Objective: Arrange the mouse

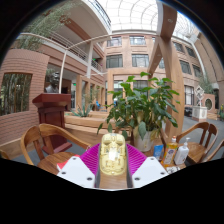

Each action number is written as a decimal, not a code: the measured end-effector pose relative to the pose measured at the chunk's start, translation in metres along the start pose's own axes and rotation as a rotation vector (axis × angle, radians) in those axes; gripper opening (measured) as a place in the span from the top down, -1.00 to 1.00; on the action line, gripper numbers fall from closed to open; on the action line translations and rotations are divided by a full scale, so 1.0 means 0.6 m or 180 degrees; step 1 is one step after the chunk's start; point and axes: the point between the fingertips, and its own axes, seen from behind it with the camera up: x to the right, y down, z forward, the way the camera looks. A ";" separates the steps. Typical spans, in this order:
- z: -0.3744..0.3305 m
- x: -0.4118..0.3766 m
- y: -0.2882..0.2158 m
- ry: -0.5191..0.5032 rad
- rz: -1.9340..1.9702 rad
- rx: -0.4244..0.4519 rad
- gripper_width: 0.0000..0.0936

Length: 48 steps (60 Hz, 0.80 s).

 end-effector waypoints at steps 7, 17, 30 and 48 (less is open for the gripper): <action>0.055 0.151 0.102 0.0352 0.0007 -0.0410 0.24; 0.080 0.295 0.327 0.0707 0.0025 -0.1184 0.23; 0.077 0.338 0.480 0.0762 0.0224 -0.1692 0.11; 0.038 0.335 0.465 0.0846 0.0285 -0.1768 -0.79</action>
